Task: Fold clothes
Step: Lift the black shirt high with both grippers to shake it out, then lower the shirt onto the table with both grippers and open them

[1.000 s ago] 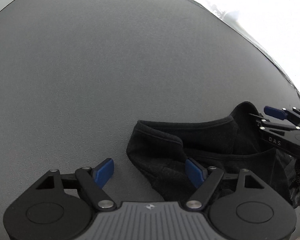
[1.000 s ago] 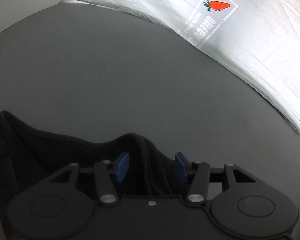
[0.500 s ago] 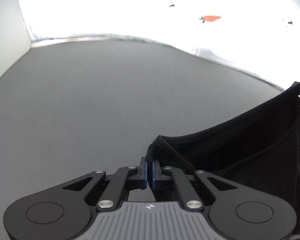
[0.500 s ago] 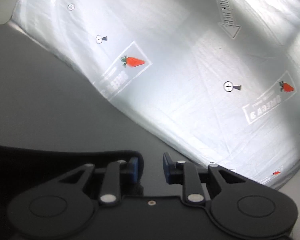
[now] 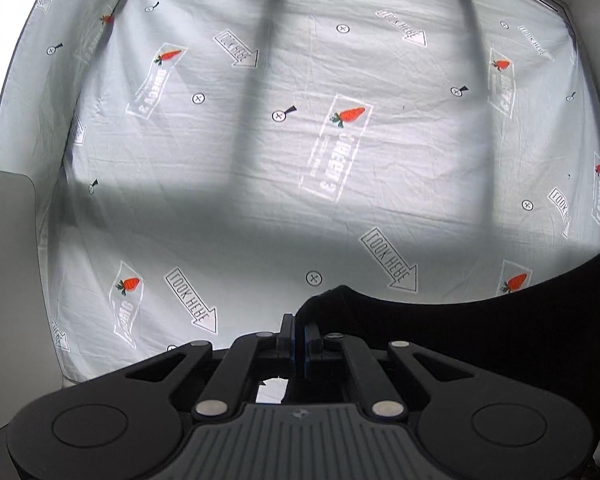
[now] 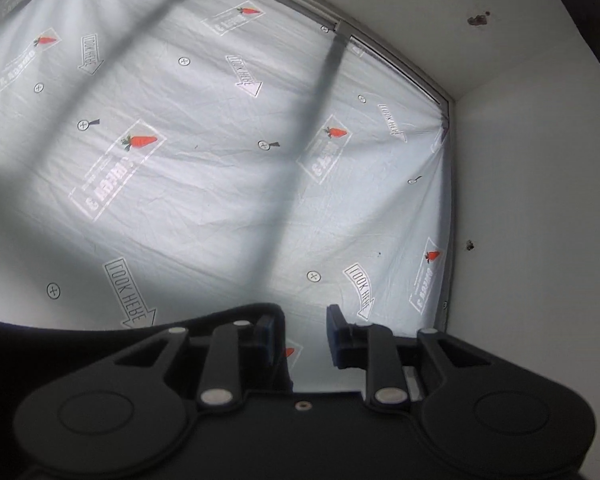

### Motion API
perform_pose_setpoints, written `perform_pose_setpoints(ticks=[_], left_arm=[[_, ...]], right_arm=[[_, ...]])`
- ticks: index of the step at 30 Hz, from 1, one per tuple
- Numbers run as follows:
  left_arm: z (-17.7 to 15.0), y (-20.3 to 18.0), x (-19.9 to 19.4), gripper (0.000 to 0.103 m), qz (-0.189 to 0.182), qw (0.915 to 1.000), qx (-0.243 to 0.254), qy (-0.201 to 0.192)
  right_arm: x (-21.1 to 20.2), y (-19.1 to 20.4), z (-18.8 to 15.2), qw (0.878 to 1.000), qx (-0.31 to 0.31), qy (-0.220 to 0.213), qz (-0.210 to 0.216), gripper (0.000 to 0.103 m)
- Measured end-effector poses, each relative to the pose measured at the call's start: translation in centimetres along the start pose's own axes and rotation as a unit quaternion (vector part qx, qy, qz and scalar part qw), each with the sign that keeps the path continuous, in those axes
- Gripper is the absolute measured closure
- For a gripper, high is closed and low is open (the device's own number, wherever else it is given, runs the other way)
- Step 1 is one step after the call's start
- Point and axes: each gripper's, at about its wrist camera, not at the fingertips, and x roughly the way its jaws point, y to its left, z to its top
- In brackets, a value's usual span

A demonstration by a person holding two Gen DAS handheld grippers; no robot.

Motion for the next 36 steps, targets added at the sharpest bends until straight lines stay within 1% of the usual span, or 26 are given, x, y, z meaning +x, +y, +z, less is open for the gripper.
perform_pose_setpoints(ticks=[3,5,6,8,10,11,15,18,20,22,23,25,26,27,28,29,30,31,32,33,34,35,36], left_arm=[[2.0,-2.0,-1.8,0.098,0.026,0.9971,0.022,-0.067],[3.1,-3.4,-2.3,0.098,0.045,0.9925,0.035,-0.109],[3.7,-3.6,-3.2,0.098,0.054,0.99,0.037,-0.125],[4.9,-3.9,-4.6,0.099,0.068,0.9857,0.027,-0.152],[6.0,-3.4,-6.6,0.099,0.075,0.982,0.005,-0.173],[6.8,-3.2,-7.7,0.099,0.085,0.9787,-0.002,-0.187],[9.0,-2.8,-11.4,0.099,0.116,0.9664,0.006,-0.229],[10.1,-2.6,-12.7,0.099,0.128,0.9627,0.003,-0.238],[10.2,-2.5,-12.0,0.099,0.14,0.9636,0.009,-0.227],[9.9,-2.4,-10.7,0.099,0.147,0.9683,0.017,-0.201],[9.4,-2.1,-9.4,0.099,0.152,0.972,0.022,-0.178],[8.2,-1.4,-6.7,0.099,0.16,0.9772,0.033,-0.136],[7.0,-0.8,-4.7,0.099,0.173,0.9775,0.043,-0.112],[6.0,0.0,-3.3,0.099,0.181,0.9771,0.053,-0.098],[4.5,0.9,-0.3,0.099,0.188,0.9776,0.061,-0.072],[3.1,1.8,2.8,0.099,0.195,0.9773,0.069,-0.046],[1.6,2.7,5.8,0.099,0.201,0.9764,0.077,-0.018],[-0.3,4.1,9.3,0.098,0.2,0.9755,0.089,0.023],[-2.3,5.5,12.7,0.095,0.197,0.973,0.1,0.065],[-4.7,7.4,15.9,0.08,0.182,0.9691,0.112,0.124],[-7.2,8.5,18.6,0.069,0.154,0.9641,0.102,0.19],[-9.7,9.6,21.2,0.052,0.126,0.9541,0.092,0.255],[-12.2,10.7,23.6,0.053,0.099,0.9403,0.08,0.316]], right_arm=[[-1.8,-1.4,2.5,0.999,0.015,-0.037,-0.017,0.077],[-3.3,-2.1,3.7,0.998,0.015,-0.062,-0.024,0.076],[-4.0,-2.4,4.3,0.997,0.014,-0.073,-0.026,0.076],[-5.7,-3.1,5.3,0.995,0.014,-0.093,-0.022,0.074],[-7.2,-4.0,6.6,0.994,0.029,-0.104,-0.006,0.073],[-7.8,-4.4,7.3,0.993,0.041,-0.111,0.003,0.073],[-10.4,-5.2,9.7,0.987,0.053,-0.152,0.016,0.07],[-11.7,-6.0,10.7,0.981,0.072,-0.175,0.034,0.064],[-11.5,-5.7,10.6,0.98,0.075,-0.177,0.046,0.063],[-10.6,-4.2,9.6,0.983,0.067,-0.159,0.06,0.062],[-10.1,-3.5,9.1,0.985,0.063,-0.149,0.067,0.061],[-8.5,-0.7,7.3,0.988,0.043,-0.117,0.087,0.06],[-7.3,0.9,6.0,0.99,0.036,-0.095,0.099,0.06],[-5.8,2.7,4.7,0.99,0.036,-0.067,0.118,0.061],[-4.1,4.4,3.3,0.989,0.037,-0.037,0.138,0.061],[-1.9,6.4,1.8,0.986,0.046,0.002,0.162,0.061],[0.4,8.4,0.3,0.98,0.055,0.043,0.187,0.061],[3.0,10.7,-1.6,0.974,0.048,0.082,0.207,0.061],[5.2,13.6,-4.1,0.964,0.024,0.122,0.234,0.061],[7.4,16.6,-6.7,0.951,-0.002,0.163,0.261,0.058],[9.6,19.6,-9.2,0.936,-0.028,0.203,0.288,0.056],[11.3,21.6,-12.1,0.912,-0.024,0.264,0.313,0.057],[12.9,23.6,-15.1,0.883,-0.015,0.328,0.335,0.056]])
